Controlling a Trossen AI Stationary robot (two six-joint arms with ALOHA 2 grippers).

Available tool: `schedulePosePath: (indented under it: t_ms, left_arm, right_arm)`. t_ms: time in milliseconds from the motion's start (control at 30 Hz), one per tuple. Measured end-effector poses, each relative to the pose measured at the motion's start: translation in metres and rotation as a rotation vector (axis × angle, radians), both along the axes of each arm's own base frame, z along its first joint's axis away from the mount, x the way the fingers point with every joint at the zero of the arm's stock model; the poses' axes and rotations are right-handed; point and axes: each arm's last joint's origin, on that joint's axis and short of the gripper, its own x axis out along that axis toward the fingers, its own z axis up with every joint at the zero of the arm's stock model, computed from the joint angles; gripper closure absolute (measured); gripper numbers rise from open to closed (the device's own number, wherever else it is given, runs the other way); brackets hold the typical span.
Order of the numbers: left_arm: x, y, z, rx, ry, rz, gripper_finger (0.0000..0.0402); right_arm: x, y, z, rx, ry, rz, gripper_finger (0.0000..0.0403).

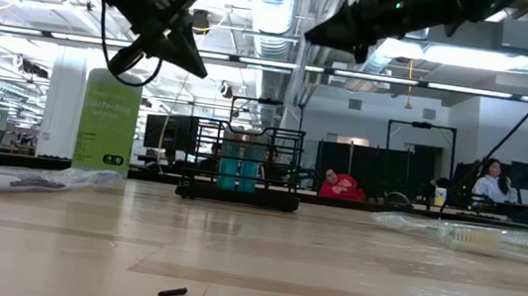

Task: Pick & Place toothbrushing station
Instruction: Put the top right blue toothbrush into the black mesh organizer

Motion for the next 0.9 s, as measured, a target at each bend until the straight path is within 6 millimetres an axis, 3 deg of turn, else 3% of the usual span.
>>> schedulePosePath:
  t_ms: [233, 567, 900]
  left_arm:
    - [0.0, 0.0, 0.0, -0.001, 0.002, -0.001, 0.0401]
    - [0.0, 0.0, 0.0, -0.001, -0.002, -0.001, 0.0401]
    - [0.001, 0.0, 0.001, -0.001, -0.02, -0.001, 0.0401]
  right_arm:
    - [0.008, -0.003, -0.01, 0.01, 0.007, 0.014, 0.0375]
    - [0.012, 0.025, -0.013, -0.042, 0.062, 0.103, 0.0376]
    - [0.012, 0.028, -0.017, -0.052, 0.104, 0.065, 0.0376]
